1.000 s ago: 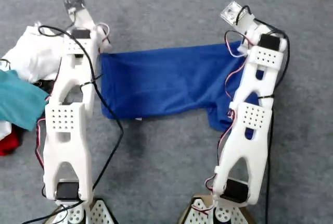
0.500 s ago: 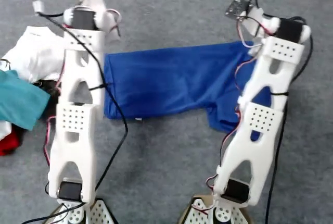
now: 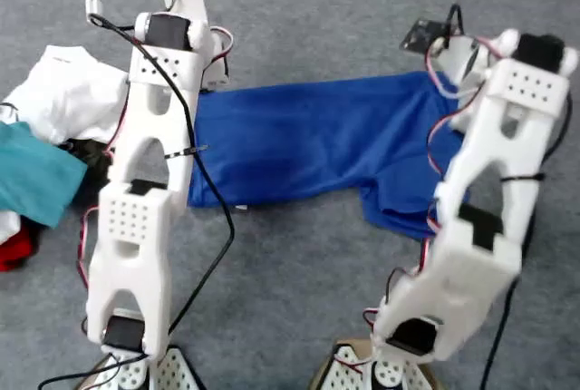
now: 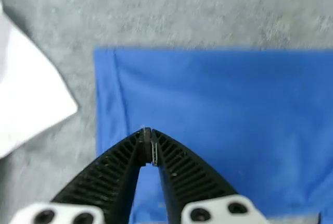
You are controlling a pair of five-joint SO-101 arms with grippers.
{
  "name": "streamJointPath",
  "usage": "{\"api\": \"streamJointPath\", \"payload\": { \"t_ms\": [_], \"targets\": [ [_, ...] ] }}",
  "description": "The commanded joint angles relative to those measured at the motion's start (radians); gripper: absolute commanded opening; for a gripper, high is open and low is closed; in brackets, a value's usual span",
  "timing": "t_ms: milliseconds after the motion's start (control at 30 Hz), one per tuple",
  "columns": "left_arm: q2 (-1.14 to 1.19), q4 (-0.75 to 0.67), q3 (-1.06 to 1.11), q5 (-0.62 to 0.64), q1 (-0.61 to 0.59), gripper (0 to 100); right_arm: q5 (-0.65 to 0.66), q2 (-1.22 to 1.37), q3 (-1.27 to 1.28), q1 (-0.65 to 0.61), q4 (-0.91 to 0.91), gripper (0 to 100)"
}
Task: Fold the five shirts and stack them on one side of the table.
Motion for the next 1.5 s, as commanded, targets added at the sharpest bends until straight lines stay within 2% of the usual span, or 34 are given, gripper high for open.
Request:
{"api": "streamJointPath", "payload": {
  "t_ms": [0, 133, 267, 400, 567, 767, 967, 1133, 1333, 1467],
  "targets": [
    [-0.203, 0.008, 0.321, 0.002, 0.009, 2, 0.018, -0.226, 0.394, -0.035, -0.155, 0.2],
    [-0.329, -0.026, 0.571, 0.017, -0.005, 2, 0.023, -0.332, 0.685, -0.041, -0.342, 0.2],
    [-0.426, -0.227, 0.839, 0.011, -0.029, 2, 0.069, -0.338, 0.858, -0.031, -0.551, 0.2],
    [-0.510, -0.400, 1.080, 0.011, -0.035, 2, 0.078, -0.317, 0.871, -0.019, -0.580, 0.2],
    [-0.596, -0.514, 1.263, 0.011, -0.035, 2, 0.078, -0.292, 0.874, -0.015, -0.532, 0.2],
    [-0.667, -0.525, 1.329, 0.009, -0.037, 2, 0.080, -0.335, 0.895, -0.035, -0.387, 0.2],
    [-0.680, -0.519, 1.335, 0.009, -0.037, 2, 0.117, -0.355, 1.004, -0.065, -0.388, 0.2],
    [-0.680, -0.517, 1.332, 0.009, -0.081, 2, 0.117, -0.357, 1.049, -0.107, -0.382, 0.2],
    [-0.682, -0.516, 1.333, 0.009, -0.161, 2, 0.124, -0.503, 0.935, -0.016, -0.390, 0.2],
    [-0.680, -0.485, 1.324, 0.009, -0.178, 2, 0.199, -0.544, 0.929, 0.005, -0.448, 0.6]
  ]
}}
